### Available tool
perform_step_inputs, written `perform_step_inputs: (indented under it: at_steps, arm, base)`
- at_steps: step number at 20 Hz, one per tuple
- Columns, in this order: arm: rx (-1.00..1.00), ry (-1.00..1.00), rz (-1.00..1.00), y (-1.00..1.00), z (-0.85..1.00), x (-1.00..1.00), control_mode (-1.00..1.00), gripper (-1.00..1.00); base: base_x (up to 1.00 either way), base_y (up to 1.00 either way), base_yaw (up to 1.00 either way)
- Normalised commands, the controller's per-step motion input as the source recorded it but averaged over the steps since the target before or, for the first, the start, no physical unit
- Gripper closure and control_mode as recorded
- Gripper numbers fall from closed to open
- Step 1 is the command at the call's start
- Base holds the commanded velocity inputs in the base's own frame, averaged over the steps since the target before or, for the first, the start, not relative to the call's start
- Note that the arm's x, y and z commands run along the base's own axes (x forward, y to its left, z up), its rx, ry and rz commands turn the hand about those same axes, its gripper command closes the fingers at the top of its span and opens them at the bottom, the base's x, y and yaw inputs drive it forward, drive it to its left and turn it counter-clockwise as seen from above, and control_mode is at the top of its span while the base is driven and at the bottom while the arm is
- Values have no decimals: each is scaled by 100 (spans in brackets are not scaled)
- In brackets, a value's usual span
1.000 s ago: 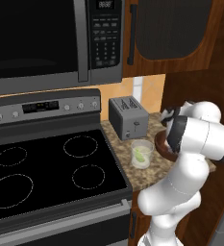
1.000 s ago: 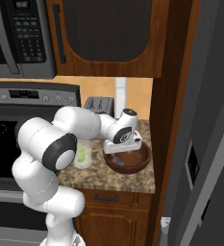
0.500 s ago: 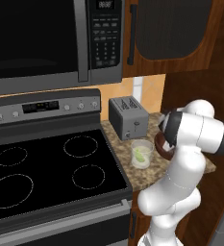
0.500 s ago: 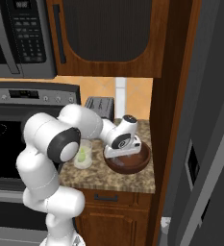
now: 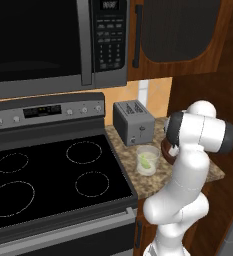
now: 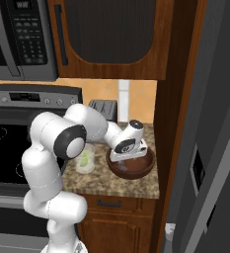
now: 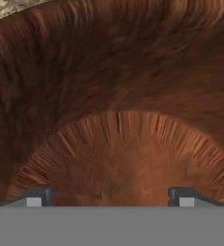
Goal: Grab a lemon wedge from the fridge and one ice cube from the ice bowl, and put them in the glass of lemonade.
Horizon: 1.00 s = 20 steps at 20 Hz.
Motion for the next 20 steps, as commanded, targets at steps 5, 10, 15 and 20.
perform_step_inputs:
  at_steps: [5,10,15,20]
  arm:
    - [0,0,0,0,-22,-32,-100,-100]
    - [0,0,0,0,17,-25,-100,-100]
    - [0,0,0,0,-39,-15,-100,-100]
    - [0,0,0,0,-72,-15,-100,-100]
  base:
    - [0,0,0]
    - [0,0,0]
    - [0,0,0]
    - [0,0,0]
